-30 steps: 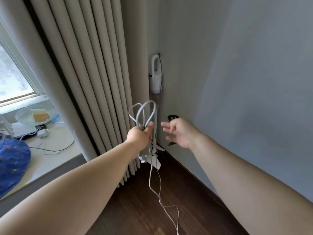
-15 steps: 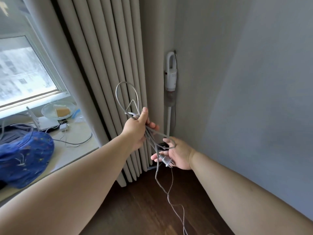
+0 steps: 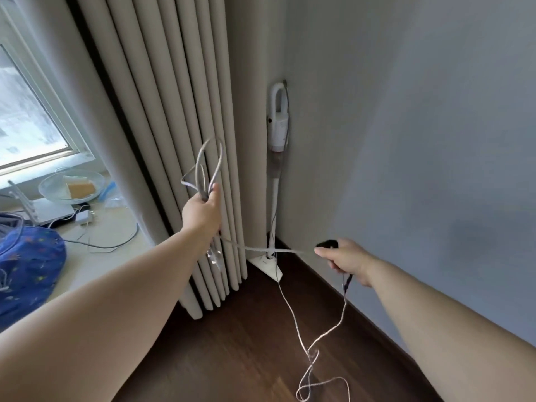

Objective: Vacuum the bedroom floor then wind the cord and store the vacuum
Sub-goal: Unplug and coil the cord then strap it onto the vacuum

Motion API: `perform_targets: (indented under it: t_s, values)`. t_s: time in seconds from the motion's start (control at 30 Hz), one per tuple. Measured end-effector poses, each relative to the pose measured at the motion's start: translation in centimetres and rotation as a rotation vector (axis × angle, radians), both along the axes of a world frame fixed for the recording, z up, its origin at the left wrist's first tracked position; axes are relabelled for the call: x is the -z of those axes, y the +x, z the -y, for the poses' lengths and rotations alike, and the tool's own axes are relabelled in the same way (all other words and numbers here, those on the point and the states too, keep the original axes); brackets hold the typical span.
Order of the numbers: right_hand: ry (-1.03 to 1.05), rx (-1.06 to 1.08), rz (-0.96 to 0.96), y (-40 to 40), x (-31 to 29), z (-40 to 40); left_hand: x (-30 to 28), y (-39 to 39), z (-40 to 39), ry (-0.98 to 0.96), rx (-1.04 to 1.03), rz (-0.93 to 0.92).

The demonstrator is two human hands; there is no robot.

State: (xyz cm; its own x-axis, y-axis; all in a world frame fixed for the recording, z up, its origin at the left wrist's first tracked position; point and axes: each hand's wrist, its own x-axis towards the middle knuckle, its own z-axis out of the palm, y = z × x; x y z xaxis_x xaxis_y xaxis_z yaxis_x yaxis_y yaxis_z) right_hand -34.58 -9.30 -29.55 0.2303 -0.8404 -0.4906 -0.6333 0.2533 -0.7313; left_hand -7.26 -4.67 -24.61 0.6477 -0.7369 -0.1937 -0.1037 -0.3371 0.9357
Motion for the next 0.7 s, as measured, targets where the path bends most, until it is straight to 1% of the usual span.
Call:
perform_targets:
  t_s: [0.07,0.13,0.2,0.27,0.33,0.37,0.43,0.47,0.53,0.6,0.7]
  values:
    - [-0.114,0.008,0.006,1.0,-0.9,0.8,0.1,-1.7,-0.3,0.036,0.164,0.112]
    - [-0.155,-0.017,0.032,2.7,-2.1,1.2,-0.1,-3.7,-0.5,0.094,0.351,0.148]
    - [-0.183,-0.041,0.079,4.6,-3.6,1.4,-0.3,-5.8,-0.5,0.135,0.51,0.154]
    - [-0.174,0.007,0.192,6.1,-5.1,1.4,-0.1,-7.2,-0.3,0.125,0.593,0.088]
    - [-0.089,0.098,0.357,6.7,-6.2,1.5,-0.2,-7.9,-0.3,0.123,0.588,-0.025]
    - [-0.053,0.135,0.433,6.7,-6.4,1.6,-0.2,-8.0,-0.3,0.137,0.592,-0.051]
    - [-0.025,0.149,0.509,6.4,-6.6,1.6,-0.4,-7.9,-0.6,0.151,0.604,-0.035]
    - [-0.02,0.122,0.52,6.1,-6.7,1.6,-0.5,-7.8,-0.7,0.144,0.596,-0.009]
    - [-0.009,0.034,0.488,5.0,-6.8,1.5,-0.6,-7.4,-0.7,0.122,0.552,0.031]
    - [-0.022,-0.039,0.402,3.3,-6.5,1.6,-0.6,-6.4,-0.8,0.108,0.486,0.042]
    - [-0.108,-0.037,0.225,0.6,-6.0,1.6,-0.4,-4.4,-1.1,0.134,0.385,0.042]
